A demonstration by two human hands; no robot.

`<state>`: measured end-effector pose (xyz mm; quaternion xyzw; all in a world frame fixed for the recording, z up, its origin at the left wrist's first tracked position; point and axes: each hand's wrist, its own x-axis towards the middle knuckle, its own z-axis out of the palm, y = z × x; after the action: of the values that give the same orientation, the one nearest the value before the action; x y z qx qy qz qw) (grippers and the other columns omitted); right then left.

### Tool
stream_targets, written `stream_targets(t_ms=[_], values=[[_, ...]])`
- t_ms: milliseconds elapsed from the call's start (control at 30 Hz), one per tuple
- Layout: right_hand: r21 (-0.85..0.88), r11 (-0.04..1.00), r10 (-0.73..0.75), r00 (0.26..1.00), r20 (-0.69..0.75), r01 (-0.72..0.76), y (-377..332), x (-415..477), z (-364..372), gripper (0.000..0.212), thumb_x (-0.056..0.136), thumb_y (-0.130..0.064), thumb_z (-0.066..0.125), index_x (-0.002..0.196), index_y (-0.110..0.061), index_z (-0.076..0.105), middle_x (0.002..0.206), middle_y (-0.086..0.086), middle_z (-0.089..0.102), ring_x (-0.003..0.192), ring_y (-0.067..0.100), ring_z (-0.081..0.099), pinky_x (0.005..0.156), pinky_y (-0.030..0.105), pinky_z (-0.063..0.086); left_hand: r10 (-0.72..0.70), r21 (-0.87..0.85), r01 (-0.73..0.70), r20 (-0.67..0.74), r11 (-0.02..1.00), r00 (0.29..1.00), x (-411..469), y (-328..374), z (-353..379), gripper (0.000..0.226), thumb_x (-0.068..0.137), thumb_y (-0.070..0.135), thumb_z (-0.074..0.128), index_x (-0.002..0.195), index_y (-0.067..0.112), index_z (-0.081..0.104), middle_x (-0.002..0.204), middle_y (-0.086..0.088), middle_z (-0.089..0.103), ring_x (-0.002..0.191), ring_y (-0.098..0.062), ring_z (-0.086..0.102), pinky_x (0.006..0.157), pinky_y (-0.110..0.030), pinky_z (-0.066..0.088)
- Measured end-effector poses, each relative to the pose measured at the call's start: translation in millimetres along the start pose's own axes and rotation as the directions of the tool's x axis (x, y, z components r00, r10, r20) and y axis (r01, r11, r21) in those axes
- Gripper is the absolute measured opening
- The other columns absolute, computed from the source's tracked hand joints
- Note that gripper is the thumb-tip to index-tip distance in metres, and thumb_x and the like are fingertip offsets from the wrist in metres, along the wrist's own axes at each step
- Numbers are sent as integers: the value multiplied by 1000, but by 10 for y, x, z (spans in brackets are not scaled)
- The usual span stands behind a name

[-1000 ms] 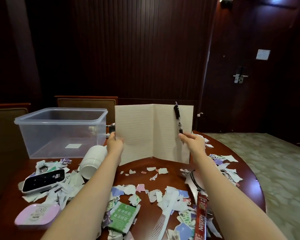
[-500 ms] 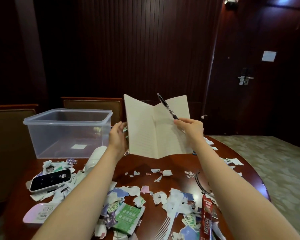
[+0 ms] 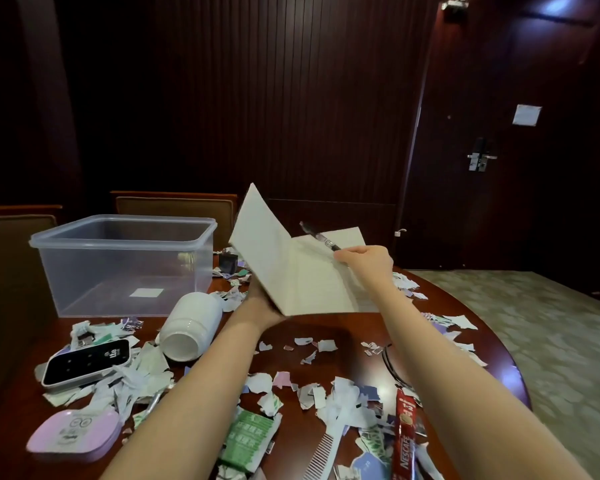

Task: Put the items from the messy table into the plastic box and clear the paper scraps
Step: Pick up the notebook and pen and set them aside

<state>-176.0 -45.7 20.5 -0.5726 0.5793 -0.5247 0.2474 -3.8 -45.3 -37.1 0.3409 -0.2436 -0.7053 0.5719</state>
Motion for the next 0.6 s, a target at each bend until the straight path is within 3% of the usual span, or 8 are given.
stream_targets(t_ms=[33,100,133,200,233,300,400,600], values=[[-48,999,-22,999,23,23,6,-19,29,22,84,-20,67,100,-7,73,69,-6,60,62,5,48,57,17,39,-6,-55,5,-21,998,1000,18,-7,42,41,87,51,49,82,13,64,75,-12,74,61,-28,71,53,-39,58],[-151,985,-76,996,48,83,16,-47,102,23,85,-24,65,101,-10,73,92,2,69,77,9,55,68,22,45,-10,-35,9,-7,999,1000,-78,-13,157,45,93,51,38,81,13,60,57,-10,69,47,-26,67,42,-34,53],[-243,964,-106,994,29,110,12,-49,141,23,86,-27,64,102,-13,74,119,9,64,100,15,56,84,29,46,13,-24,-14,-15,1000,1000,-84,-45,176,45,94,51,37,81,13,60,56,-9,69,48,-25,67,42,-30,53],[-502,846,-185,982,36,178,-7,-89,200,26,88,-33,60,105,-19,73,151,11,33,139,24,29,112,37,26,41,-19,-41,4,999,999,-137,-88,219,42,96,46,39,97,10,62,67,-8,70,65,-26,67,54,-30,54],[-576,785,-236,970,62,228,-9,-125,228,28,89,-34,58,108,-20,72,153,10,29,142,26,22,115,38,21,48,-3,-48,-5,999,999,-144,-112,256,38,97,40,40,109,9,59,78,-10,69,74,-26,64,63,-34,53],[-601,747,-288,953,92,284,4,-228,286,28,89,-28,57,112,-16,68,141,12,45,134,29,36,112,41,29,70,25,-70,-15,997,997,-161,-128,301,30,98,23,42,122,7,52,91,-11,63,83,-26,60,75,-40,50],[-593,732,-332,936,120,336,66,-355,323,27,89,-23,54,112,-12,63,118,10,60,115,26,49,97,36,41,87,51,-85,-52,995,995,-96,-148,307,37,95,7,43,132,2,47,104,-12,62,93,-28,59,74,-41,50],[-439,808,-291,914,281,392,170,-433,239,20,86,-22,62,101,-8,60,112,8,58,109,18,48,96,32,37,66,77,-58,-94,995,993,-70,-125,246,11,90,6,47,95,8,57,97,-12,59,85,-26,57,67,-36,50]])
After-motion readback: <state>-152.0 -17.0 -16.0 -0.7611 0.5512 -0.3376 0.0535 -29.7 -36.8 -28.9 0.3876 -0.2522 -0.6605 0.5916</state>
